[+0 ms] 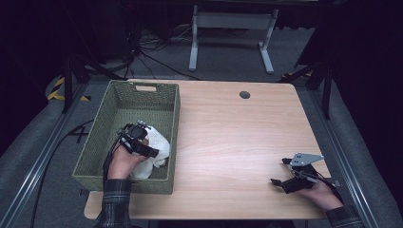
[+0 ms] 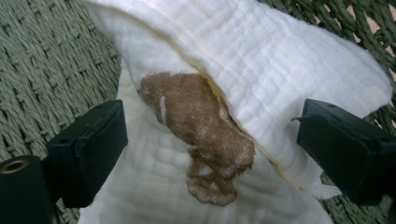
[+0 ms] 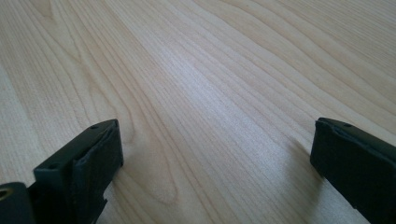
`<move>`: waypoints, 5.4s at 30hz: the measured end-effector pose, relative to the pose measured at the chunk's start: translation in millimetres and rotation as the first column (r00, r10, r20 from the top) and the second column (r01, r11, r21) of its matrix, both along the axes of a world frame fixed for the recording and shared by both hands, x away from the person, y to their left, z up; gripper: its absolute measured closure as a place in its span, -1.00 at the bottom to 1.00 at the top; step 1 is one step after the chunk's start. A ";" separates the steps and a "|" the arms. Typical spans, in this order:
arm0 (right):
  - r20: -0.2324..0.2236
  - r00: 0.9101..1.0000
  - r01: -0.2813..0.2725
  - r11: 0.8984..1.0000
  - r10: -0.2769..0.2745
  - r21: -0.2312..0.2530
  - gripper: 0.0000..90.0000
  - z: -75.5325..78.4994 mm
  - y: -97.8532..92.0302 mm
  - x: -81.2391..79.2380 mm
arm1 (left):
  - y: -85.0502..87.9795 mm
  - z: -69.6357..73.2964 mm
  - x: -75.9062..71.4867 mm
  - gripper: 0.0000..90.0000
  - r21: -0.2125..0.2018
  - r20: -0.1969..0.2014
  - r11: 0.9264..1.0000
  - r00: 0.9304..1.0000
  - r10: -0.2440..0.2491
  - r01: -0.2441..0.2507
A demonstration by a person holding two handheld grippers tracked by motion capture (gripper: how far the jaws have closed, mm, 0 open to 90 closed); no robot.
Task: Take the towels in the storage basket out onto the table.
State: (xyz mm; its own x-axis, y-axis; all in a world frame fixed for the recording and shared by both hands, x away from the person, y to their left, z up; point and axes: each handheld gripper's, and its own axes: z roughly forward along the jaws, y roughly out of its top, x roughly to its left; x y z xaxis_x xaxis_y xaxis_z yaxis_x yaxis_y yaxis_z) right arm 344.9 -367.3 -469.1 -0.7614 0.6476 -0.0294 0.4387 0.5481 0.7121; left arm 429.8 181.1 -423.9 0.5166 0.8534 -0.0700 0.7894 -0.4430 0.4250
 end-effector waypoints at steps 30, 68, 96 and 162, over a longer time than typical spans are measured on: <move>0.000 1.000 0.000 1.000 0.000 0.000 -0.94 0.0 0.0 0.1 | 1.4 11.7 -3.8 0.73 -0.090 -0.042 0.995 0.998 -0.044 0.040; -0.005 1.000 -0.003 1.000 0.003 -0.001 -0.94 0.1 0.0 -0.4 | 25.5 69.9 -19.4 0.74 -0.371 0.259 0.921 0.965 -0.023 0.121; -0.004 1.000 -0.004 1.000 0.004 -0.001 -0.94 0.1 -0.1 -0.3 | 12.5 126.0 -15.1 0.75 -0.414 0.353 0.880 0.932 -0.079 0.231; -0.005 1.000 -0.004 1.000 0.004 -0.001 -0.94 0.1 0.0 -0.4 | -163.8 118.6 -22.2 0.75 -0.478 0.444 0.649 0.800 -0.403 0.592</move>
State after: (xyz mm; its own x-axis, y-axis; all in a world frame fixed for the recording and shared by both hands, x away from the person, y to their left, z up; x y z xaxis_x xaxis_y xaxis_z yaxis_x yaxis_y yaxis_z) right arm 344.5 -367.4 -469.0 -0.7639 0.6448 -0.0258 0.4406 0.5504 0.7092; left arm 407.5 17.4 -305.3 0.9255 0.3000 -0.2312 0.3284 -0.3313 0.8845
